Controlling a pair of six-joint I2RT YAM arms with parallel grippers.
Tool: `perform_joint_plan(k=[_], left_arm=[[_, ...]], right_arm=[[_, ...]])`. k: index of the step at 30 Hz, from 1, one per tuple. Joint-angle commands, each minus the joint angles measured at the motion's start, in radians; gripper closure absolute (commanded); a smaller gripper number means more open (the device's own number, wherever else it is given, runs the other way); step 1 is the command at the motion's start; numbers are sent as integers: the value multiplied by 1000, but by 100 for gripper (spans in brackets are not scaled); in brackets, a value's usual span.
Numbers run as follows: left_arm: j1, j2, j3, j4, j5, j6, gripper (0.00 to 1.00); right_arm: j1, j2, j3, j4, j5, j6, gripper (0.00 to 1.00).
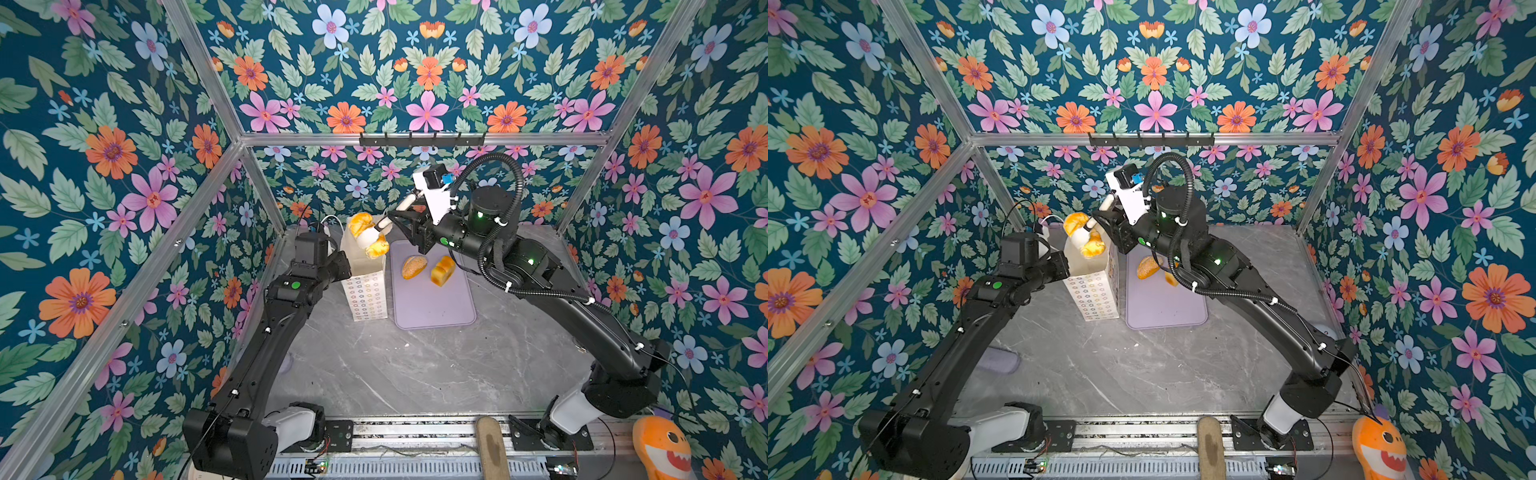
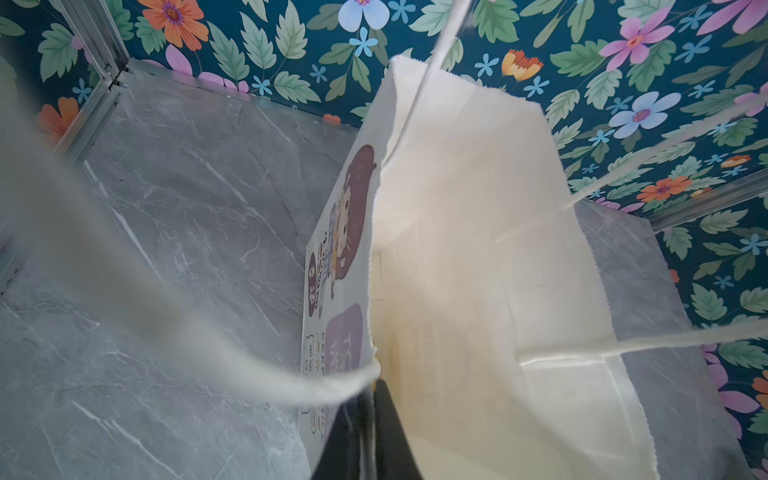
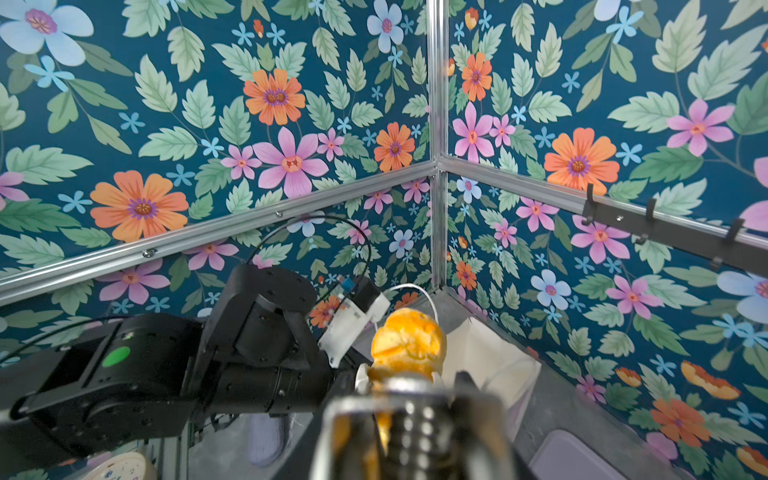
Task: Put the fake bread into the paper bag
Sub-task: 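Lift the orange swirl bun in the tongs and carry it to the bag, then lower the orange swirl bun into the bag opening beside the left gripper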
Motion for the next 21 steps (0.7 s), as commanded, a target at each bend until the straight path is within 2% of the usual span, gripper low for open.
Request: perform_joint_plan(k=[1, 6, 10, 21], left_arm=[[-3, 8, 19, -13, -19, -18, 90], [-2, 13, 41, -25, -39, -23, 90], [-3, 19, 51, -27, -39, -23, 90], [-3, 33, 56, -31, -41, -20, 90]], right_arm=[[1, 79, 106, -20, 0, -8, 62], [1, 193, 275, -109, 78, -34, 61], [1, 264, 351, -140, 123, -51, 61], [1, 325, 365, -131, 186, -72, 61]])
